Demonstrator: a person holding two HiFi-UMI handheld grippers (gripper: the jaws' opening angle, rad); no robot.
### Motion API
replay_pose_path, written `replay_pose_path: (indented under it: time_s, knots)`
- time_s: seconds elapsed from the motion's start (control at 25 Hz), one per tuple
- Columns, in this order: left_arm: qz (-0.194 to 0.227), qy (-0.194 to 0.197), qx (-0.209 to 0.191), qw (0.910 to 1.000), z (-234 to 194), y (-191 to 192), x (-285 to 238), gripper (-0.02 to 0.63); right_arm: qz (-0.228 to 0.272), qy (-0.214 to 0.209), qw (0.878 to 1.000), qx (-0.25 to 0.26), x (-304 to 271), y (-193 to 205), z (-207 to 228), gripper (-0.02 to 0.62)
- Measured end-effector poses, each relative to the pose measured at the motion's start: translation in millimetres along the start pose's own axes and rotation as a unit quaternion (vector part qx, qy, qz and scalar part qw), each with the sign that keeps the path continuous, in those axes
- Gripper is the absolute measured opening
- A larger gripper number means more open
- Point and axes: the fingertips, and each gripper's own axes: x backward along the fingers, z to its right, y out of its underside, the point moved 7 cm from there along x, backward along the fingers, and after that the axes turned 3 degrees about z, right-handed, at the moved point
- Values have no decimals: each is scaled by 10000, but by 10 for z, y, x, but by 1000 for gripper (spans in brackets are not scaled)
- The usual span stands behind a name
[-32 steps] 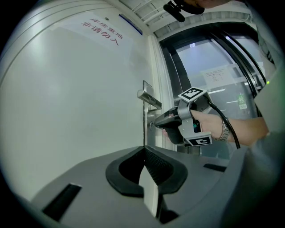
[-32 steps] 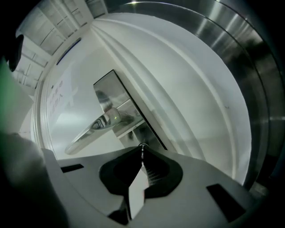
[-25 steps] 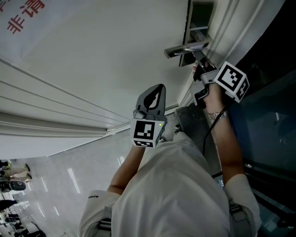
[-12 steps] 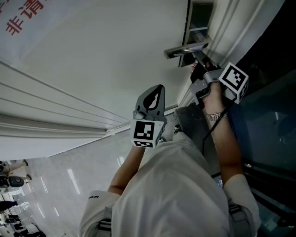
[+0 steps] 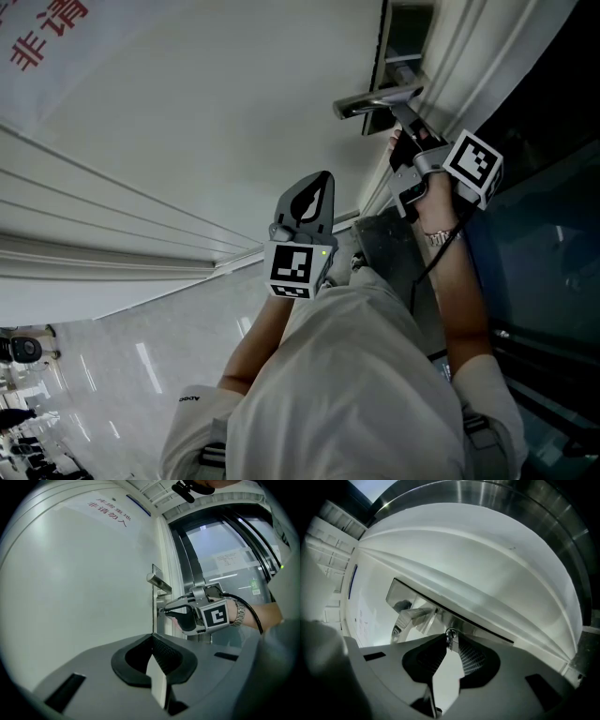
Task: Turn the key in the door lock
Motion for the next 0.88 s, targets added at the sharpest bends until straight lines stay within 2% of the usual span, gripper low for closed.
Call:
replay_pose_path:
  time_s: [0.16, 0.28, 0.44, 0.52, 0.68, 0.88]
  knots:
    - [-5, 0, 9, 10000, -2, 11, -4, 9, -311, -36, 9987, 397, 12, 118, 24, 109]
    - [-25, 19, 15, 10000, 2, 27, -4, 8, -424, 38, 9951, 889, 38, 166, 31, 120]
    - [-43, 3, 17, 10000, 4, 45, 3, 8, -513, 102, 9902, 1292, 68, 216, 29, 120]
    - [-39, 5, 12, 10000, 10, 40, 5, 8, -501, 200, 9847, 1656, 105, 260, 34, 120]
    - [-55, -5, 25, 10000, 7, 46, 23, 8, -448, 408, 9659, 2516, 207, 428, 62, 120]
    - [-108, -26, 47, 9999, -2, 73, 60, 8, -340, 511, 9527, 2975, 320, 605, 69, 120]
